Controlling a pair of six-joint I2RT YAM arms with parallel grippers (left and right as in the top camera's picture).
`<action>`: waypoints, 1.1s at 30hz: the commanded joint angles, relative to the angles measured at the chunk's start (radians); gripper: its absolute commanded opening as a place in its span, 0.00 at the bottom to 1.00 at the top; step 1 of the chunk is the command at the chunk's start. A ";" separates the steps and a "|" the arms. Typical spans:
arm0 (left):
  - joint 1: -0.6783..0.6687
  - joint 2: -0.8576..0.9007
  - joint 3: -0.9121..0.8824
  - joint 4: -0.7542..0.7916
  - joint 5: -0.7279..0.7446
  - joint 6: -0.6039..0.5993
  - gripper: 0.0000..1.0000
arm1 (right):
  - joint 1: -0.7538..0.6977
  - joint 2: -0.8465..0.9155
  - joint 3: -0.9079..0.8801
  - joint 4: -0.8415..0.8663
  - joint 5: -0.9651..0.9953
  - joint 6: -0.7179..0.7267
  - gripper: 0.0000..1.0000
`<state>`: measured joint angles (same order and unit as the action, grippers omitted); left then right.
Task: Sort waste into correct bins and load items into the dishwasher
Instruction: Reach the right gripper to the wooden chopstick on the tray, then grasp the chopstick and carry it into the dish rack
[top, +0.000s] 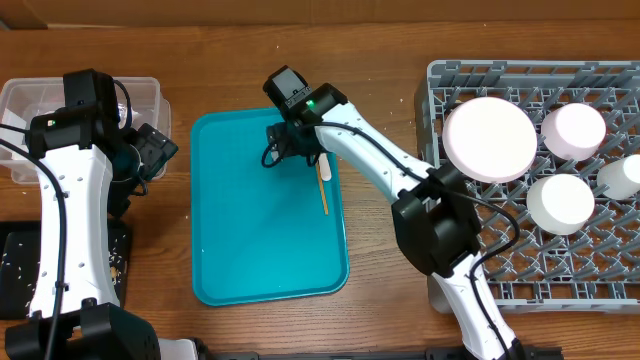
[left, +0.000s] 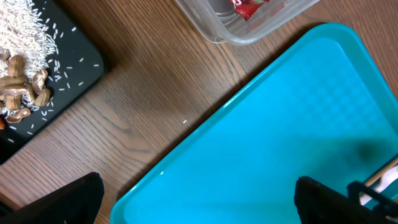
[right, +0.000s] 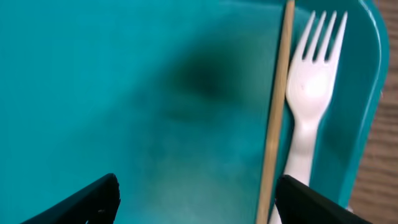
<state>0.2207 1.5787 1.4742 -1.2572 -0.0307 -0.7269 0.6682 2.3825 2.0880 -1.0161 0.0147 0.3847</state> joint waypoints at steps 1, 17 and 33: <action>0.003 0.003 0.000 0.001 -0.003 -0.010 1.00 | -0.002 0.018 0.005 0.021 0.029 0.009 0.83; 0.003 0.003 0.000 0.001 -0.003 -0.010 1.00 | -0.002 0.072 0.005 0.066 0.069 0.008 0.83; 0.003 0.003 0.000 0.001 -0.003 -0.010 1.00 | 0.006 0.117 0.005 0.003 0.076 0.008 0.58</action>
<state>0.2207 1.5787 1.4742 -1.2572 -0.0307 -0.7269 0.6685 2.4546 2.0884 -1.0061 0.0547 0.3912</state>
